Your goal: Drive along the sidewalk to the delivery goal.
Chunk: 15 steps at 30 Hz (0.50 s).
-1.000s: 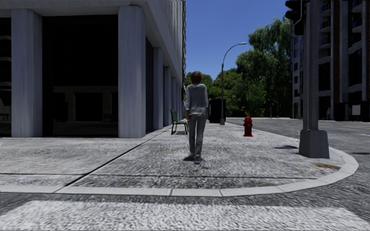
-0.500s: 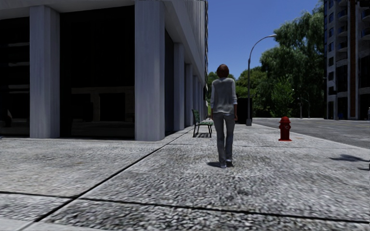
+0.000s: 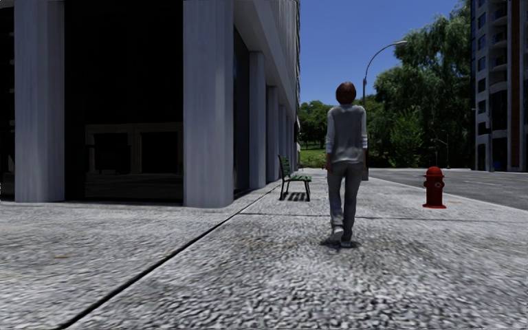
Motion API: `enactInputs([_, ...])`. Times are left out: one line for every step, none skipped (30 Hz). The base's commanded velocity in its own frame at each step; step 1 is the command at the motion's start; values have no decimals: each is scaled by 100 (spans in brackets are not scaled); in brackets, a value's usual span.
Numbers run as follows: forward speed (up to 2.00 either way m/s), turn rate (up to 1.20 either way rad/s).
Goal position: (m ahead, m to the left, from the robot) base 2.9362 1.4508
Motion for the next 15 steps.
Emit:
enactInputs([158,35])
enactInputs([158,36])
enactInputs([158,36])
enactInputs([158,37])
enactInputs([158,38])
enactInputs([157,40])
enactInputs([157,42])
enactInputs([157,42])
enactInputs([157,42])
enactInputs([157,44])
enactInputs([157,44])
enactInputs([157,44])
enactInputs([157,44])
enactInputs([157,44])
enactInputs([157,45])
